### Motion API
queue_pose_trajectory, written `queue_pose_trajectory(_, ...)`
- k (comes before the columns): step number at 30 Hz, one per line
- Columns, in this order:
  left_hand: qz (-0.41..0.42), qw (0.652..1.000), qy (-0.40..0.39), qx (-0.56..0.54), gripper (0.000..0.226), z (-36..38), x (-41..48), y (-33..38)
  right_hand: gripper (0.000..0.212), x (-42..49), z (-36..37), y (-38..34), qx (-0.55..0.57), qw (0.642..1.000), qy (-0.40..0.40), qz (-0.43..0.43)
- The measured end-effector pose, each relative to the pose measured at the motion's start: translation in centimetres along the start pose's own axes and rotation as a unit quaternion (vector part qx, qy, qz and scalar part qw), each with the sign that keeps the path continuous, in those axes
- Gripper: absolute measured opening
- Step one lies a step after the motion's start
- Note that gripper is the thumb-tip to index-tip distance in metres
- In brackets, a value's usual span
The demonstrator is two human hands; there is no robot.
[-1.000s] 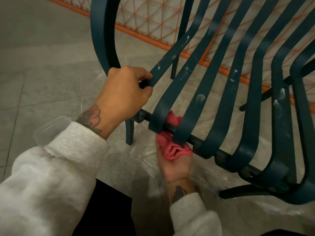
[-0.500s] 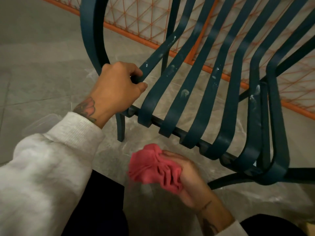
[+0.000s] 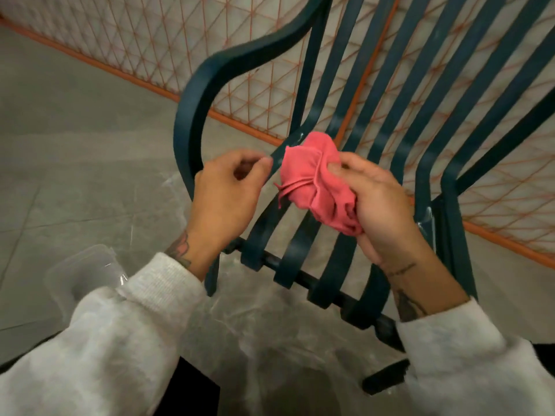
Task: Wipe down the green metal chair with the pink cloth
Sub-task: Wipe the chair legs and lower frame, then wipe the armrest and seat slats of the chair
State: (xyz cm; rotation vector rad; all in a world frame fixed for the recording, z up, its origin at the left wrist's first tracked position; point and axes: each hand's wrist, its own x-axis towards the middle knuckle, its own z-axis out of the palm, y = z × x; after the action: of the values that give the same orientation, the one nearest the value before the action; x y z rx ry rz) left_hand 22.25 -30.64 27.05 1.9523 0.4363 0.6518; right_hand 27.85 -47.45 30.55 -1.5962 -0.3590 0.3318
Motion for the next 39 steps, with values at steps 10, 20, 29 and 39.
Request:
queue_pose_trajectory(10,-0.238,0.913,-0.103,-0.315,0.024,0.4,-0.9,0.9,0.036,0.7,2.6,2.5,-0.263,0.957,-0.111,-0.054)
queue_pose_trajectory(20,0.137,0.975,0.066,0.165,0.025,-1.1,2.3,1.1,0.042,-2.3,-4.8,8.6,-0.493,0.854,-0.093,-0.136)
queue_pose_trajectory(29,0.113,0.936,-0.157,0.294,0.038,0.9,2.4,-2.9,0.052,-2.6,-4.9,9.0,-0.491,0.859,-0.093,-0.109)
queue_pose_trajectory(39,0.135,0.925,-0.192,0.299,0.02,4.0,7.7,-3.6,0.048,-2.8,-3.8,8.7,-0.506,0.858,0.051,-0.07)
